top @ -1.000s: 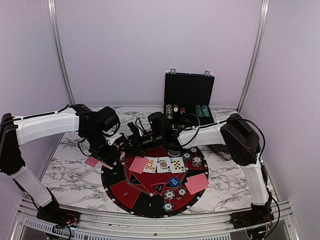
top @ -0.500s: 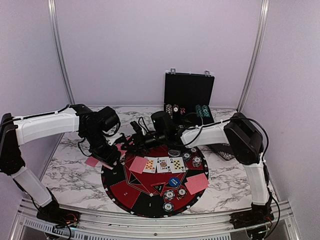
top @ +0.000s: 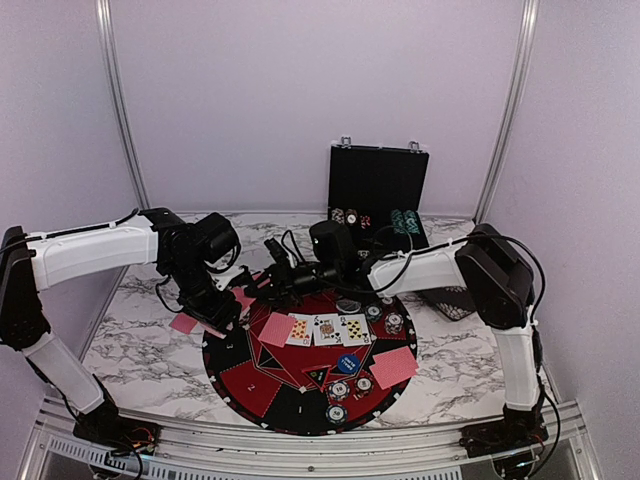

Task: Distribute texas hold em gaming equipment
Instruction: Adjust the poker card at the face-down deck piles, then pick up the poker card from the face-down deck piles.

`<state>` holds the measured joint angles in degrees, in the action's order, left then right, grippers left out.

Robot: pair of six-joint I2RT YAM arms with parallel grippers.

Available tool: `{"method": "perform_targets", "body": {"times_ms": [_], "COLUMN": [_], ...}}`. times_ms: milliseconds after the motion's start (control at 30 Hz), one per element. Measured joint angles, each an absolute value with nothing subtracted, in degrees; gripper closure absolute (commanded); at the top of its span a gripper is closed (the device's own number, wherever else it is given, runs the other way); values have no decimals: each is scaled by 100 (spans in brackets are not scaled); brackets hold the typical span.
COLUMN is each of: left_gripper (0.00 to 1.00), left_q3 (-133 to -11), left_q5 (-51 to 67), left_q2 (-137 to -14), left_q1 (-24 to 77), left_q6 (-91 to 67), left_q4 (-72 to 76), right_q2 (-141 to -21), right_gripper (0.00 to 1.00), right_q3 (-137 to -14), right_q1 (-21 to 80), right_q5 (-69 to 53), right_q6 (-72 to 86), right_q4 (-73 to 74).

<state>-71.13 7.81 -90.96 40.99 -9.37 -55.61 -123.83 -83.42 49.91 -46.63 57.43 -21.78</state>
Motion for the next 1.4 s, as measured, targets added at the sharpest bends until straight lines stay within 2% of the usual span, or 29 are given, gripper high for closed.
{"method": "perform_targets", "body": {"times_ms": [367,700,1200,1400], "left_gripper": [52,52,53,53], "left_q3": [-7113,-7116,-7116,-7116], "left_q5": [742,742,744,742], "left_q2": [-9098,-9098,-9096,-9096], "left_q1": [4099,4099,4099,4099], "left_q6": [-939,-937,-939,-939], "left_q4": [-5561,-5561,-5561,-5561], "right_q2": [-12383,-12383,-12383,-12372], "right_gripper": [78,95,99,95], "right_q3": [-8250,-8250,-8250,-8228], "right_q1": [4989,4989,4915,4862], "right_q5": [-4753,-4748,-4748,-4753], "right_q6": [5898,5977,5986,6005], "right_q4": [-2316,-2349,-2346,-2357]}}
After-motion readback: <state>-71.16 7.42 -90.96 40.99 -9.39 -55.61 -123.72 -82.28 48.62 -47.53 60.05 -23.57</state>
